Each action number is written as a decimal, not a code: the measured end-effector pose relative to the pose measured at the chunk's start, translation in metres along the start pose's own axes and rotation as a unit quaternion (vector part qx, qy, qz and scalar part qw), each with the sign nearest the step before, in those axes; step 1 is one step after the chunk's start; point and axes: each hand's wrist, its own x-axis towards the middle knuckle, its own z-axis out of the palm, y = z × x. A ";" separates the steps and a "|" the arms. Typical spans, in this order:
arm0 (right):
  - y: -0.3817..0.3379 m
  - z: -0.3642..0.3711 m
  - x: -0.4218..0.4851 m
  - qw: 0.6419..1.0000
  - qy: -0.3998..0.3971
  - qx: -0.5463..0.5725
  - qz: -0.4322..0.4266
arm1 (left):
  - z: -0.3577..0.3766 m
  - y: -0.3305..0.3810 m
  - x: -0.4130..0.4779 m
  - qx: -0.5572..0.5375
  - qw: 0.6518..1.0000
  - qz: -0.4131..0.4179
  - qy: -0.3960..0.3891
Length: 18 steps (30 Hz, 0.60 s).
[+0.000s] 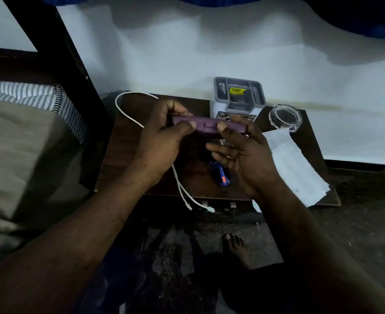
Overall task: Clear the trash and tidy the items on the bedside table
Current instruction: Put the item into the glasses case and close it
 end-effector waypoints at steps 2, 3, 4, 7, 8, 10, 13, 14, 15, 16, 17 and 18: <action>-0.002 -0.001 0.001 1.000 -0.003 0.031 0.003 | 0.002 0.000 -0.001 -0.046 0.998 -0.048 0.008; -0.003 -0.001 0.002 0.999 -0.005 0.047 0.003 | 0.003 0.000 -0.001 -0.078 0.994 -0.080 0.014; -0.003 -0.001 0.002 0.998 -0.006 0.059 0.002 | 0.003 0.000 0.000 -0.117 0.986 -0.119 0.015; -0.003 -0.001 0.002 0.997 -0.019 0.071 -0.008 | 0.004 0.002 -0.001 -0.196 0.956 -0.218 -0.028; -0.002 -0.001 0.001 0.998 -0.021 0.059 -0.014 | 0.005 0.001 -0.002 -0.200 0.952 -0.229 -0.038; 0.000 -0.002 0.003 0.999 -0.003 -0.011 -0.032 | 0.006 -0.001 -0.003 -0.198 0.952 -0.233 -0.035; 0.004 -0.009 0.008 0.975 0.040 -0.197 -0.092 | 0.007 -0.004 -0.003 -0.189 0.954 -0.231 -0.015; 0.005 -0.011 0.009 0.961 0.047 -0.248 -0.115 | 0.007 -0.004 -0.003 -0.186 0.956 -0.229 -0.011; 0.006 -0.012 0.008 0.946 0.051 -0.290 -0.135 | 0.008 -0.005 -0.003 -0.181 0.957 -0.225 -0.007; 0.007 -0.011 0.007 0.932 0.053 -0.326 -0.153 | 0.009 -0.005 -0.003 -0.174 0.960 -0.221 -0.004; 0.009 -0.011 0.006 0.920 0.049 -0.352 -0.168 | 0.010 -0.006 -0.004 -0.165 0.962 -0.217 0.000; 0.010 -0.009 0.004 0.911 0.041 -0.369 -0.179 | 0.010 -0.006 -0.004 -0.157 0.964 -0.213 0.005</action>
